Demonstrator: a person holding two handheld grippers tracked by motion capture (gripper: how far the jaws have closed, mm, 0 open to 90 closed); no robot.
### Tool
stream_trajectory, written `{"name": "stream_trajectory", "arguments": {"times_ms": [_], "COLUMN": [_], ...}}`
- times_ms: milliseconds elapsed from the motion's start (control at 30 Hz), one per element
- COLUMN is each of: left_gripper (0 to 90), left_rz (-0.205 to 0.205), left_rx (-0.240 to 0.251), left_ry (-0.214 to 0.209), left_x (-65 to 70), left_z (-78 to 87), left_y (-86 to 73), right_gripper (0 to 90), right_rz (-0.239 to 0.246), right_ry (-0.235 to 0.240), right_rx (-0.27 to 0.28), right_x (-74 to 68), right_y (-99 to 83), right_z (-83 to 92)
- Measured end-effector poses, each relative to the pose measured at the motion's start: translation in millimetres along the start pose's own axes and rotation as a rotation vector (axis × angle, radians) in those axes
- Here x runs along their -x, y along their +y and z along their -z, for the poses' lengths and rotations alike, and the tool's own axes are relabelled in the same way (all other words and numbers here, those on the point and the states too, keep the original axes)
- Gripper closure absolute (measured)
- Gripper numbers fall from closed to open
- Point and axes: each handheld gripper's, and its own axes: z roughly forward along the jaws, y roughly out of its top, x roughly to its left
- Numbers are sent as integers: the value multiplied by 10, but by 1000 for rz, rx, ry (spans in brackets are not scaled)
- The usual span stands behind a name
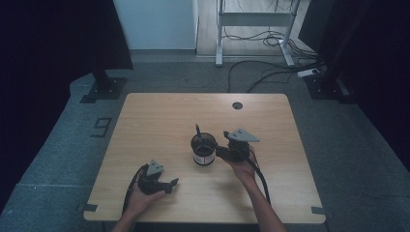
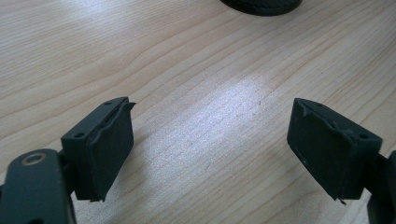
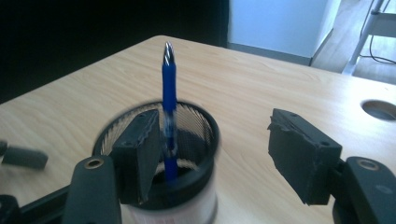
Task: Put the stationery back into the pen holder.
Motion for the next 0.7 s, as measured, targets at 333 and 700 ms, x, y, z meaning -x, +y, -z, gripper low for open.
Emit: {"name": "stream_trajectory", "arguments": {"times_ms": [333,700], "left_gripper": [146,146], "left_rz": [7,7], "left_rx": [2,4], "left_ry": [0,8], "left_x": [-6,-1], "left_z": [-1,6], "left_y": [1,-4], "right_gripper": [331,334], "right_rz": [2,-51], "right_ry": [-37,-70], "right_rx": [-43,-125], "right_x": [236,373], "right_y": [-349,-876], "right_z": [441,751]}}
